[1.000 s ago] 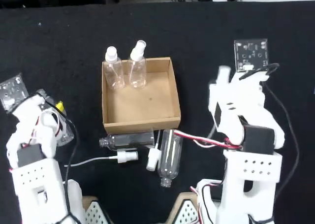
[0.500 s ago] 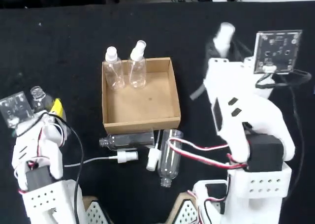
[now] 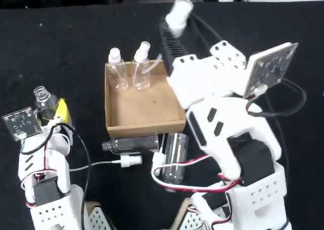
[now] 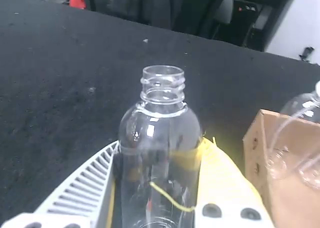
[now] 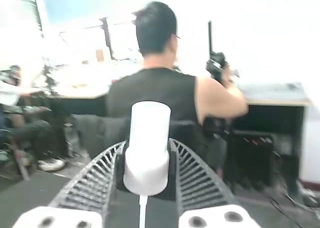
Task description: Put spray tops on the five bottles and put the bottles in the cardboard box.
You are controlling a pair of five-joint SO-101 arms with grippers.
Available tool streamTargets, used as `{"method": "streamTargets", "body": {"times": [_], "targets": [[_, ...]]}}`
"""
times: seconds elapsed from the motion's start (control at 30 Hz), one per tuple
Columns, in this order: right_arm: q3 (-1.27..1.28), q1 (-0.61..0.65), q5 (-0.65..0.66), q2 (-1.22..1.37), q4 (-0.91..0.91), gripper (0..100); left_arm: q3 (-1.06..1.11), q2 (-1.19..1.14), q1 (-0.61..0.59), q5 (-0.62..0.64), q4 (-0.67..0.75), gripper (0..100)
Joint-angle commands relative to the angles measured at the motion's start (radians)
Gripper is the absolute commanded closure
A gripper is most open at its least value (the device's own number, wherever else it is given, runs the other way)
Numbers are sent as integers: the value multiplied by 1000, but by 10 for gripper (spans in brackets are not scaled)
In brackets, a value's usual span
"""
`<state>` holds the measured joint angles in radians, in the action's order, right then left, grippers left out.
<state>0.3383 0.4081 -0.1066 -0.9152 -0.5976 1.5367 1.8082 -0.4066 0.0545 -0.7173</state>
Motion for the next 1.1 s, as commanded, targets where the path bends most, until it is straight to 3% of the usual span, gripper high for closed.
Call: {"method": "streamTargets", "body": {"times": [0.0,0.13,0.37,0.8,1.07], "targets": [[-61,78,-2,-31,86,984,-12,17,39,-6,26,916],[-47,98,8,-25,60,983,-7,17,33,-12,46,916],[-44,98,63,-28,57,983,170,15,22,-8,374,916],[-48,91,63,-33,57,983,102,18,42,-6,374,916],[-42,115,61,-33,55,983,97,18,248,-11,377,916]]}}
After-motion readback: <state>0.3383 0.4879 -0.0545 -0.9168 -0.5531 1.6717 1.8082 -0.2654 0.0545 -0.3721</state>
